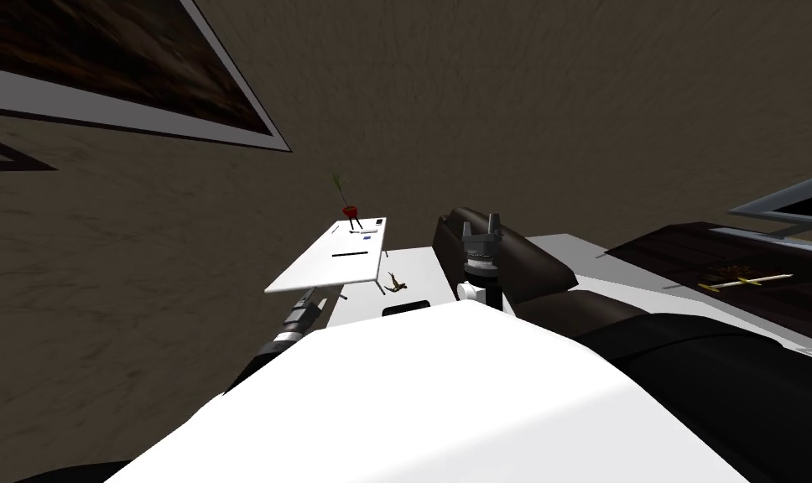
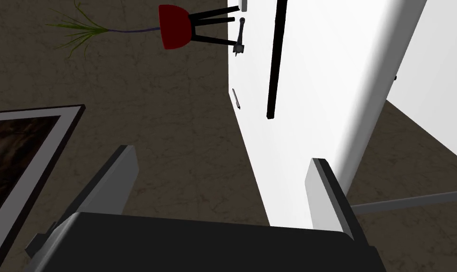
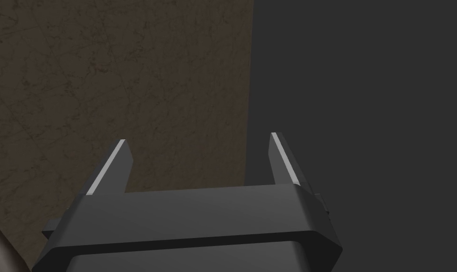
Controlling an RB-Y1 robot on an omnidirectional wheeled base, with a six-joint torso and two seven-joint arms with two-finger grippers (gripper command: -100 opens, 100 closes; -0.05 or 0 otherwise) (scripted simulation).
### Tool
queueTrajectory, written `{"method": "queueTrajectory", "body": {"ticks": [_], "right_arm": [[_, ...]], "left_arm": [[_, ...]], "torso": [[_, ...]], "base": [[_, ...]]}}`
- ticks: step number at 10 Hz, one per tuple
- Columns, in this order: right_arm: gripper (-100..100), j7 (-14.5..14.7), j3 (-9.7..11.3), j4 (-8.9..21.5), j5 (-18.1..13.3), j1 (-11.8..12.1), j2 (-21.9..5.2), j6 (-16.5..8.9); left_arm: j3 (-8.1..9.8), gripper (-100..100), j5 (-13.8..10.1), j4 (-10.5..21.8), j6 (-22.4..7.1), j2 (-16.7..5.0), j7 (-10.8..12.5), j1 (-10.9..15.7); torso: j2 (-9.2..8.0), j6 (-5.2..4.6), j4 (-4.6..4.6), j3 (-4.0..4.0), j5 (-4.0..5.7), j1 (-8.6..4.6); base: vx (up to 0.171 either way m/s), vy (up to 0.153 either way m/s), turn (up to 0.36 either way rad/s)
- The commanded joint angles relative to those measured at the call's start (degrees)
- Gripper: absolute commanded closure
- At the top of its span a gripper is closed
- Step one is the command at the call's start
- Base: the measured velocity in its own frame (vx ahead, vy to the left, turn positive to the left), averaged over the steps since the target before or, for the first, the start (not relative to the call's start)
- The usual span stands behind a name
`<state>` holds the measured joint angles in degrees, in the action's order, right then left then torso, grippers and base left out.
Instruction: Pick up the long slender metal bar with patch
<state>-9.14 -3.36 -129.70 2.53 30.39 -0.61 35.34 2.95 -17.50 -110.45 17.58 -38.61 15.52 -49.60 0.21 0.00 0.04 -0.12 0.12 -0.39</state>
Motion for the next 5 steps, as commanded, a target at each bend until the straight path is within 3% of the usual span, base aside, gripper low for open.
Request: {"method": "queueTrajectory", "body": {"ticks": [1,5], "right_arm": [[0,0.0,0.0,0.0,0.0,0.0,0.0,0.0],[0,0.0,0.0,0.0,0.0,0.0,0.0,0.0]], "left_arm": [[-0.32,-100,-1.6,1.6,-1.4,-2.9,1.1,-0.8],[-1.42,-100,-4.3,4.5,-3.6,-9.4,2.8,-2.3]], "torso": [[0.0,0.0,0.0,0.0,0.0,0.0],[0.08,0.0,0.02,-0.05,-0.03,0.12]], "base": [[0.092,-0.137,-0.058],[0.086,-0.106,-0.028]]}}
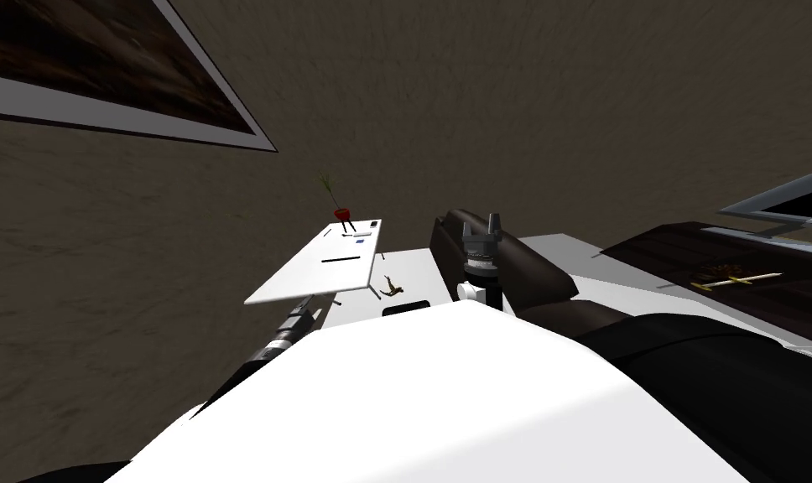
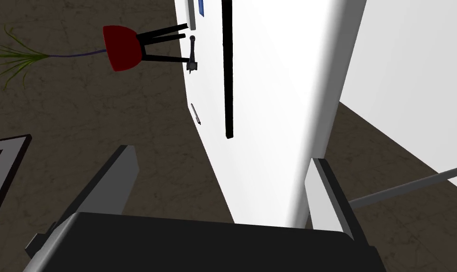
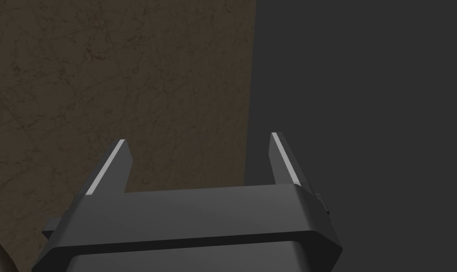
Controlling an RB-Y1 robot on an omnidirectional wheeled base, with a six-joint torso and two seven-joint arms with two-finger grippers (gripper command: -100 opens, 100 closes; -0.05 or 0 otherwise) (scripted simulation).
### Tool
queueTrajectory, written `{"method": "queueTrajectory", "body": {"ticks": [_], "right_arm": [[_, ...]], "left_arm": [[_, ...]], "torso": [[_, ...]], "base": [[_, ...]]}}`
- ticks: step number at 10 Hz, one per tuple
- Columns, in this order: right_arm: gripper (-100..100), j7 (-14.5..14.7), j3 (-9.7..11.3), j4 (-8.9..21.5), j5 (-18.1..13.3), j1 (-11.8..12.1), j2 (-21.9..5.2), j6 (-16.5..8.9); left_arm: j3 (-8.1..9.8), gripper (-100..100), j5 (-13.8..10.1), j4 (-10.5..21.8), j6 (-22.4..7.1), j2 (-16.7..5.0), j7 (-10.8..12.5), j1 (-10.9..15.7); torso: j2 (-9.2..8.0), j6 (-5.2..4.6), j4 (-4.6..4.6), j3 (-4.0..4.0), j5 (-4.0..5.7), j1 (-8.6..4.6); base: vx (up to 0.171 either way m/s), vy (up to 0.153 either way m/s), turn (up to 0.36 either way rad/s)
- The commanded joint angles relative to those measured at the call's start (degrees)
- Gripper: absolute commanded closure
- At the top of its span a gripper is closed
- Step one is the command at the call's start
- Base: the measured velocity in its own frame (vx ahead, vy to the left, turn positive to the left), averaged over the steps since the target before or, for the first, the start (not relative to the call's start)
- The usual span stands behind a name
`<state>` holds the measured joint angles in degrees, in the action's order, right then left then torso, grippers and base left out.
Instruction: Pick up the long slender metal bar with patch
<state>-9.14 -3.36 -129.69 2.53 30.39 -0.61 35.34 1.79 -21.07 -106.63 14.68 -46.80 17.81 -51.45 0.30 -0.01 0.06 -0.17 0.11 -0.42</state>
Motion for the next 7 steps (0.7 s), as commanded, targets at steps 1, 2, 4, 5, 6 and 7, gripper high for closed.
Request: {"method": "queueTrajectory", "body": {"ticks": [1,2,4,5,6,7], "right_arm": [[0,0.0,0.0,0.0,0.0,0.0,0.0,0.0],[0,0.0,0.0,0.0,0.0,0.0,0.0,0.0],[0,0.0,0.0,0.0,0.0,0.0,0.0,0.0],[0,0.0,0.0,0.0,0.0,0.0,0.0,0.0],[0,0.0,0.0,0.0,0.0,0.0,0.0,0.0],[0,0.0,0.0,0.0,0.0,0.0,0.0,0.0]], "left_arm": [[-0.26,-100,-0.7,0.7,-0.7,-2.3,0.5,-0.5],[-0.97,-100,-2.0,2.1,-1.8,-4.3,1.3,-1.1],[-1.79,-100,-3.4,3.4,-3.0,-7.3,2.2,-1.7],[-1.79,-100,-3.4,3.4,-3.0,-8.8,2.2,-1.7],[-2.73,-100,-4.7,4.7,-4.3,-10.6,3.0,-2.2],[-2.73,-100,-4.7,4.7,-4.3,-12.1,3.0,-2.2]], "torso": [[0.0,0.0,0.0,0.0,0.0,0.0],[0.01,0.01,0.0,-0.01,0.01,0.04],[0.07,0.0,0.02,-0.05,-0.03,0.21],[0.19,0.0,0.04,-0.11,-0.03,0.15],[0.16,0.0,0.04,-0.1,-0.02,0.18],[0.23,0.0,0.05,-0.13,-0.04,0.22]], "base": [[0.092,-0.115,-0.01],[0.123,-0.087,-0.026],[0.124,-0.079,-0.028],[0.127,-0.078,-0.008],[0.151,-0.067,-0.026],[0.124,-0.054,-0.011]]}}
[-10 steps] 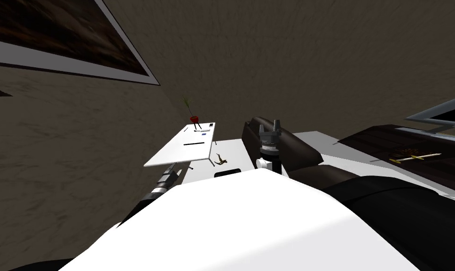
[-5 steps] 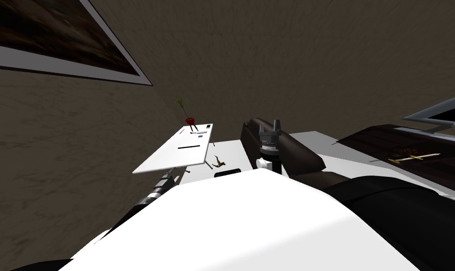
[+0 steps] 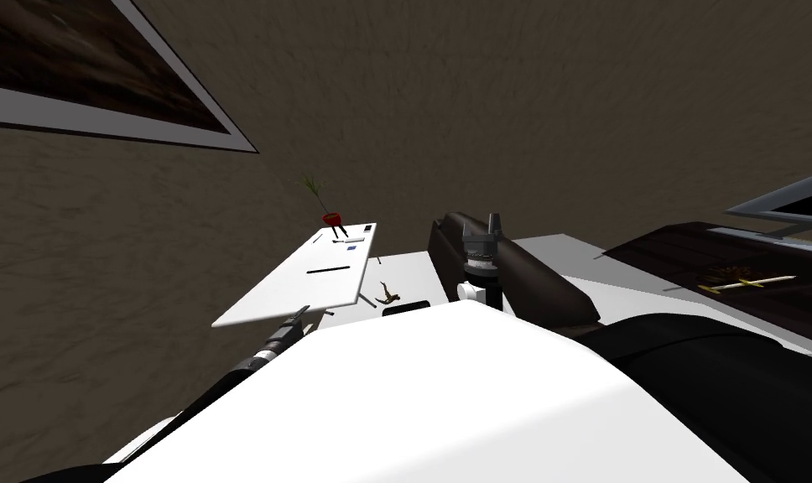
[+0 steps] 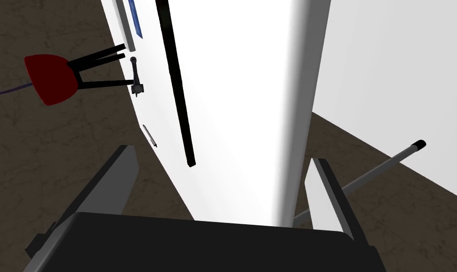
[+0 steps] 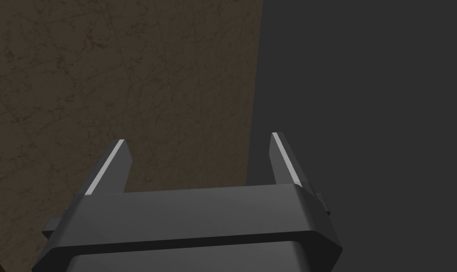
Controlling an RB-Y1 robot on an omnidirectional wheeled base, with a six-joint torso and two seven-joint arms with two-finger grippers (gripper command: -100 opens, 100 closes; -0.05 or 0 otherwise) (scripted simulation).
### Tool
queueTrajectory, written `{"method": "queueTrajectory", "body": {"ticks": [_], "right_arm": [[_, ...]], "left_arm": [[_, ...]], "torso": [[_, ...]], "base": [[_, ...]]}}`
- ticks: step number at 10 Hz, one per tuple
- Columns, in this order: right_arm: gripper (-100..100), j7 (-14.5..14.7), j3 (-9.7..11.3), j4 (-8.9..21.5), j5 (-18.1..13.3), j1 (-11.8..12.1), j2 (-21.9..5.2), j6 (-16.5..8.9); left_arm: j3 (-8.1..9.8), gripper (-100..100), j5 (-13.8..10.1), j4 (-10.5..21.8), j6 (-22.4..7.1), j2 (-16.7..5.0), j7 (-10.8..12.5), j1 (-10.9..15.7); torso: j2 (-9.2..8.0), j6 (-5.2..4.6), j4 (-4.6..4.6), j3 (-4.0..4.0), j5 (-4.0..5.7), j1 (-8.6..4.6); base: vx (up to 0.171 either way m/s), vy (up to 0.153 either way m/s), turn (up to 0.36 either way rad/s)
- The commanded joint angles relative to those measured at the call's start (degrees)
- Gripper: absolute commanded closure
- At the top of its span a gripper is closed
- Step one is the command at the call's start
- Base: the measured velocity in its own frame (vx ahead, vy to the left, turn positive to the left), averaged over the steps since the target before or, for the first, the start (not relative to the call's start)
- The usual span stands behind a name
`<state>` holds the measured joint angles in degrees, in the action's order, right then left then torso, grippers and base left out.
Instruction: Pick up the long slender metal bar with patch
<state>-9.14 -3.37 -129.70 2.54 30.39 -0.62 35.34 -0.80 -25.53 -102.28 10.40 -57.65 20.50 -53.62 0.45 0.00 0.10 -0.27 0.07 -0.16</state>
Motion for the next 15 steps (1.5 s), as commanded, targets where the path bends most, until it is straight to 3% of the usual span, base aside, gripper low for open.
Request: {"method": "queueTrajectory", "body": {"ticks": [1,4,7,8,9,10,11,12,14,15], "right_arm": [[0,0.0,0.0,0.0,0.0,0.0,0.0,0.0],[0,0.0,0.0,0.0,0.0,0.0,0.0,0.0],[0,0.0,0.0,0.0,0.0,0.0,0.0,0.0],[0,0.0,0.0,0.0,0.0,0.0,0.0,0.0],[0,0.0,0.0,0.0,0.0,0.0,0.0,0.0],[0,0.0,0.0,0.0,0.0,0.0,0.0,0.0],[0,0.0,0.0,0.0,0.0,0.0,0.0,0.0],[0,0.0,0.0,0.0,0.0,0.0,0.0,0.0],[0,0.0,0.0,0.0,0.0,0.0,0.0,0.0],[0,0.0,0.0,0.0,0.0,0.0,0.0,0.0]], "left_arm": [[-1.19,-100,-1.6,1.6,-1.3,-2.9,1.1,-0.5],[-2.35,-100,-3.0,2.7,-2.6,-7.6,1.9,-0.9],[-5.02,-100,-5.6,4.8,-5.2,-12.0,3.4,-1.3],[-5.02,-100,-5.6,4.8,-5.2,-13.6,3.4,-1.3],[-6.51,-100,-6.8,5.7,-6.6,-15.4,4.1,-1.5],[-6.51,-100,-6.8,5.7,-6.6,-16.3,4.1,-1.5],[-8.11,-100,-8.1,6.5,-7.9,-18.2,4.8,-1.5],[-8.11,-100,-8.1,6.5,-7.9,-18.9,4.8,-1.5],[-11.13,-100,-10.5,7.7,-10.5,-23.0,6.1,-1.5],[-11.62,-100,-10.5,7.7,-10.5,-23.6,6.1,-1.5]], "torso": [[0.0,0.0,0.0,0.0,0.0,0.0],[0.08,-0.01,0.01,-0.04,-0.04,0.15],[0.18,-0.01,0.04,-0.11,-0.01,0.0],[0.26,-0.01,0.05,-0.14,-0.02,0.06],[0.17,-0.01,0.04,-0.1,-0.04,0.15],[0.3,-0.01,0.06,-0.16,-0.06,0.18],[0.22,-0.01,0.05,-0.13,-0.05,0.2],[0.24,0.0,0.05,-0.13,-0.06,0.23],[0.19,0.0,0.04,-0.1,-0.06,0.21],[0.45,-0.02,0.09,-0.25,-0.05,0.14]], "base": [[0.156,-0.059,-0.026],[0.146,-0.024,-0.012],[0.19,-0.05,-0.009],[0.166,-0.01,0.005],[0.213,-0.007,-0.014],[0.181,-0.004,-0.004],[0.19,0.006,-0.01],[0.154,0.007,0.005],[0.227,-0.015,0.003],[0.269,0.015,-0.009]]}}
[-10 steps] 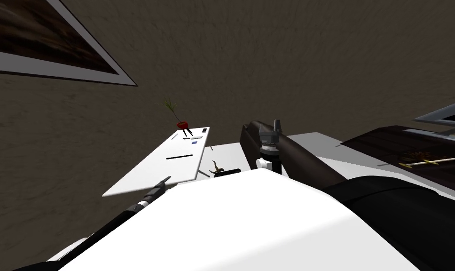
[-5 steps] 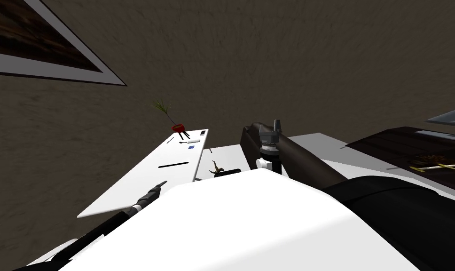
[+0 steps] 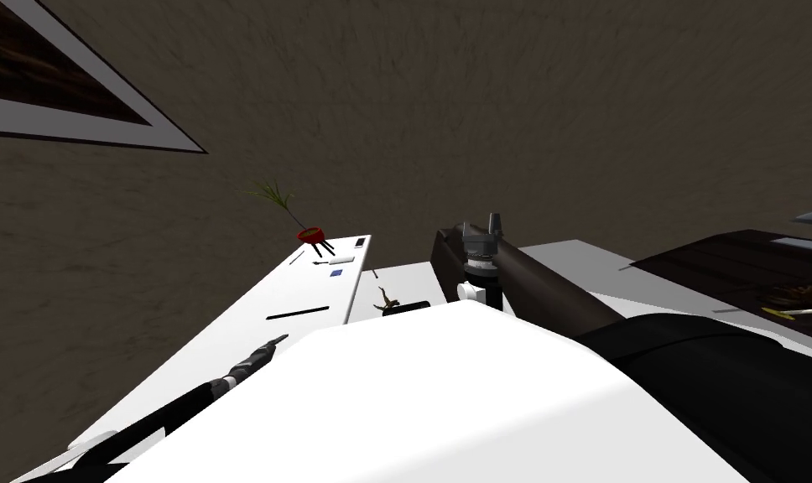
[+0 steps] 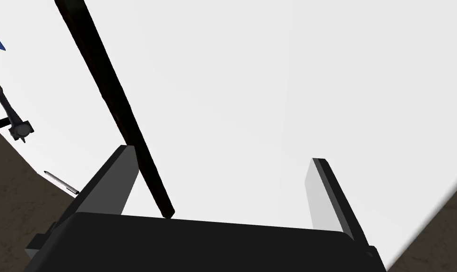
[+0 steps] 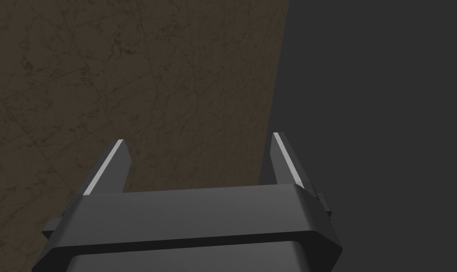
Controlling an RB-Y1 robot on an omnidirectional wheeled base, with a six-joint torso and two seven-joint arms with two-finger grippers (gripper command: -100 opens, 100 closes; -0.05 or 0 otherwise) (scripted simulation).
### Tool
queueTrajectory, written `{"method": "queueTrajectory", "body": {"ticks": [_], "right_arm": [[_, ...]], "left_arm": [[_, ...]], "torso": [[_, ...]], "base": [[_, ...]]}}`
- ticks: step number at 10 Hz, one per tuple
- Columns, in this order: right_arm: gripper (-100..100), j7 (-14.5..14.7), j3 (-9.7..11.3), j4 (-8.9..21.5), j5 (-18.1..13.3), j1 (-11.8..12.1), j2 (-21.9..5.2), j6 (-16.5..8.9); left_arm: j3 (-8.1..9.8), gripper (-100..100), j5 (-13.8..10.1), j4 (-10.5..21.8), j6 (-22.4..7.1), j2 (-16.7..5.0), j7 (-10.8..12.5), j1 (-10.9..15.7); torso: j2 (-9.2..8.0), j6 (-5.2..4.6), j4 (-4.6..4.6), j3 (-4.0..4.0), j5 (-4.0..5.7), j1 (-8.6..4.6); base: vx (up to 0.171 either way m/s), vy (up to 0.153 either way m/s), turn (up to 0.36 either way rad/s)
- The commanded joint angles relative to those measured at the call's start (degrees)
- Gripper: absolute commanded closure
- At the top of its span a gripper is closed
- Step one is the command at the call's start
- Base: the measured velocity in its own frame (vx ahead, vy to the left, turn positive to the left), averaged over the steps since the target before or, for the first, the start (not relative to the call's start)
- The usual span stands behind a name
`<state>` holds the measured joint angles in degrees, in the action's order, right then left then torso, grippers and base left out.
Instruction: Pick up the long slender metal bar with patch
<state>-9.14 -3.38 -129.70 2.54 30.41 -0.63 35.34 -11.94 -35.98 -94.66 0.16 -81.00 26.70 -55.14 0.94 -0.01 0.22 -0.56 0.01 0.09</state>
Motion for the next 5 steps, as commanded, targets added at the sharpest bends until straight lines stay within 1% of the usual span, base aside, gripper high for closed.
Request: {"method": "queueTrajectory", "body": {"ticks": [1,2,3,5], "right_arm": [[0,0.0,0.0,0.0,0.0,0.0,0.0,0.0],[0,0.0,0.0,0.0,0.0,0.0,0.0,0.0],[0,0.0,0.0,0.0,0.0,0.0,0.0,0.0],[0,0.0,0.0,0.0,0.0,0.0,0.0,0.0]], "left_arm": [[-2.35,-100,-1.1,0.5,-1.5,-2.2,0.5,0.1],[-4.24,-100,-2.2,0.9,-2.8,-3.9,1.0,0.2],[-4.31,-100,-2.2,0.9,-2.8,-3.9,1.0,0.2],[-8.26,-100,-4.1,1.3,-5.0,-6.7,2.0,0.5]], "torso": [[0.0,0.0,0.0,0.0,0.0,0.0],[0.04,-0.01,0.01,-0.02,-0.04,0.11],[0.08,-0.01,0.02,-0.05,-0.03,0.04],[-0.1,0.0,-0.02,0.06,-0.01,-0.04]], "base": [[0.274,0.048,0.001],[0.283,0.016,0.008],[0.241,0.018,-0.003],[0.238,-0.001,0.004]]}}
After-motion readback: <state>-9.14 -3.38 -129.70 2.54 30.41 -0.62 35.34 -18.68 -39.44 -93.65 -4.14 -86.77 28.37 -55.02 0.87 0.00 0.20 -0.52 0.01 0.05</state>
